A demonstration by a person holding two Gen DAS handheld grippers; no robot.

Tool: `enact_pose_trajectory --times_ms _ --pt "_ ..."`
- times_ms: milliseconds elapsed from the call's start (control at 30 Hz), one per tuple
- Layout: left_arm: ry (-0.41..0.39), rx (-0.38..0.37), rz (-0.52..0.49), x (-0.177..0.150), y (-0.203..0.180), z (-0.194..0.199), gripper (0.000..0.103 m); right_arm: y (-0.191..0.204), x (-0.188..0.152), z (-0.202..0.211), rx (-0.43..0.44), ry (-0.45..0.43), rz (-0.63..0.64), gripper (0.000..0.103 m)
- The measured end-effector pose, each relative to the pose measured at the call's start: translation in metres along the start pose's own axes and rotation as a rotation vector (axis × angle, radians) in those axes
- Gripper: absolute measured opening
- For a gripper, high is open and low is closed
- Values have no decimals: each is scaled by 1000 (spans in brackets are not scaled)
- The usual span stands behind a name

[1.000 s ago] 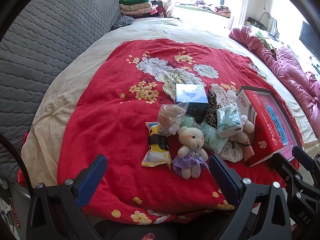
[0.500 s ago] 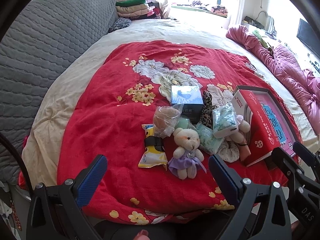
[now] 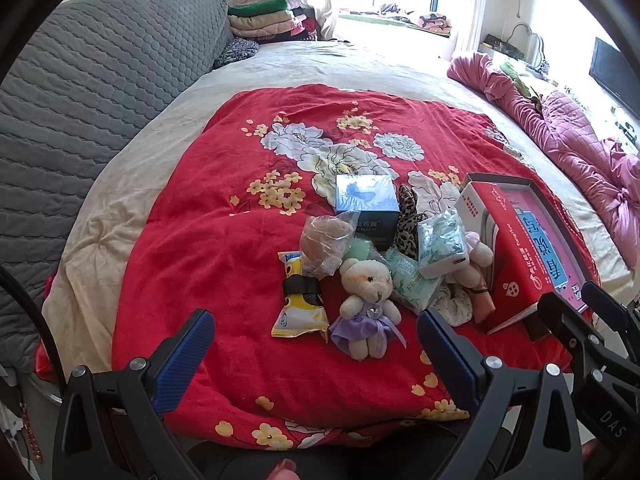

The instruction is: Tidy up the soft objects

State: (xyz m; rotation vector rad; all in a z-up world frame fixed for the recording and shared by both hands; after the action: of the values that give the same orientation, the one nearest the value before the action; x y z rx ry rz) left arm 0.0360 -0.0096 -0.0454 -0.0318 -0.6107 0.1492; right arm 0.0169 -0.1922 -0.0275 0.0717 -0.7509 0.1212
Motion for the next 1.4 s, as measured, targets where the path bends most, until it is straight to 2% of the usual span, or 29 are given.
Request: enact_pose_trajectory --times_ms 600,833,1033,1200,1400 --pt "24 -24 13 -3 1 -12 102 -1 0 -4 -1 11 -6 82" --pt "52 -45 76 2 22 -29 102 -2 -1 -16 12 32 -5 82" --pt "107 -29 113 12 43 -63 102 7 7 -40 38 61 1 82" --pt "142 -22 59 27 41 -102 102 18 19 -65 31 79 35 82" --pt "175 -66 -18 42 20 -138 101 22 24 -89 -3 110 64 82"
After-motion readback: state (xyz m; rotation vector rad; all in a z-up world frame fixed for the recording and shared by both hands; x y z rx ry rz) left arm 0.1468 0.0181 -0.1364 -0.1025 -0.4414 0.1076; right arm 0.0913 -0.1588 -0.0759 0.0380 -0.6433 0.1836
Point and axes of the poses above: each gripper's, at about its wrist camera, not at the fingertips, and z roughly against the way its jaws point, y to its left, x to its top, the point moved 7 cm from there along -z, roughly the way its jaws point, and after that the axes turned 6 degrees about z, right-handed, at the moved point
